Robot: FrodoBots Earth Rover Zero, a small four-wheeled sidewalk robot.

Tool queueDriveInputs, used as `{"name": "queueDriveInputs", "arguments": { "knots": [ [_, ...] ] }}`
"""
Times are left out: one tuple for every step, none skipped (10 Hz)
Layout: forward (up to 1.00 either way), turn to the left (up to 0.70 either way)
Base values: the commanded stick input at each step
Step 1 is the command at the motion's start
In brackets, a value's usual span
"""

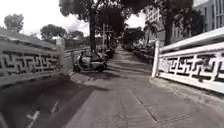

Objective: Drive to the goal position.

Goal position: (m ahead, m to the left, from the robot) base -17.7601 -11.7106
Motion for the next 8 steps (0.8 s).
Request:
{"name": "queueDriveInputs", "arguments": {
  "knots": [
    [0.7,0.0],
    [0.7,0.0],
    [0.7,0.0],
    [0.7,0.0],
    [0.7,0.0],
    [0.7,0.0],
    [0.7,0.0],
    [0.7,0.0]
  ]
}}
